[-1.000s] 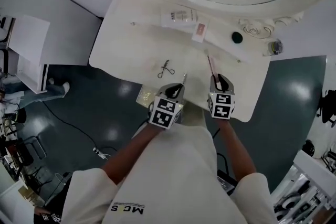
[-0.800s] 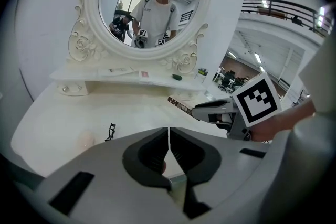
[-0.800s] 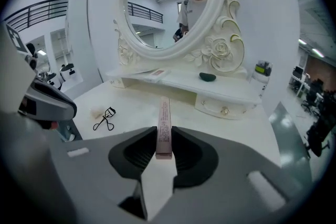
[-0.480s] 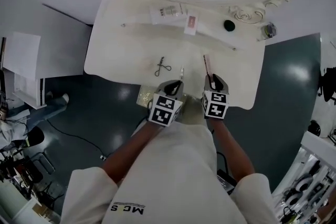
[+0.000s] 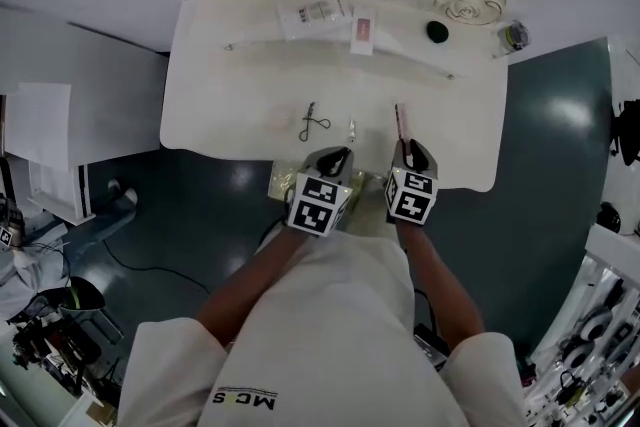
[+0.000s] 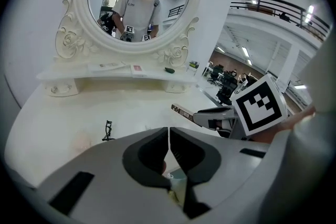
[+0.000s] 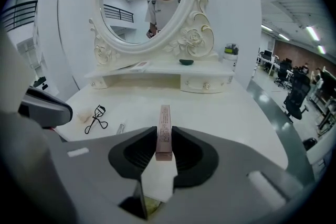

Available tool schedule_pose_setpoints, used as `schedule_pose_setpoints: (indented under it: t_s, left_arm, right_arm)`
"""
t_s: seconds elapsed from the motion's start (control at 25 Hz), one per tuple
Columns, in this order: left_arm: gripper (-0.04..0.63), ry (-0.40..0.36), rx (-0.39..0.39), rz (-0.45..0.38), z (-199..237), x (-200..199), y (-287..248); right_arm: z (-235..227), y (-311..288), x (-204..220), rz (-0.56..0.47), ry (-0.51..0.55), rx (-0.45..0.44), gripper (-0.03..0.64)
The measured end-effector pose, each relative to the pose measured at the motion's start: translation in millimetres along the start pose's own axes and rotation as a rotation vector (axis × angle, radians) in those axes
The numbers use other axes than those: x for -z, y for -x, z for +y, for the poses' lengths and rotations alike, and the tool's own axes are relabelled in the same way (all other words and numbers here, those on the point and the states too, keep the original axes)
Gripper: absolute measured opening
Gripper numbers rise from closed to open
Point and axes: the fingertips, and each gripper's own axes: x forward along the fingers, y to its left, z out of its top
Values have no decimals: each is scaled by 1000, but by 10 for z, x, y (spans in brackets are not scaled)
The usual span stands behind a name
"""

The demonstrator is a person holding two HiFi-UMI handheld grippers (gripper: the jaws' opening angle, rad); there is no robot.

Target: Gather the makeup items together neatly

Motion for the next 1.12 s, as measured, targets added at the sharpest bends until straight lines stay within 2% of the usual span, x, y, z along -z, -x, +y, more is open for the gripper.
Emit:
schedule_pose_setpoints:
  t_s: [0.2,0.6,1.12]
  left_arm:
    - [20,-23,25,11,26,73,-30]
    - [20,-42,46,41,117,207,-19]
    - [20,-47,54,41,187,207,-3]
  right_arm:
    - [10,-46,132,11,-23,46,86]
    - [115,-175,321,52,-96,82,86]
    - [95,-368,430,91,-97,111,87]
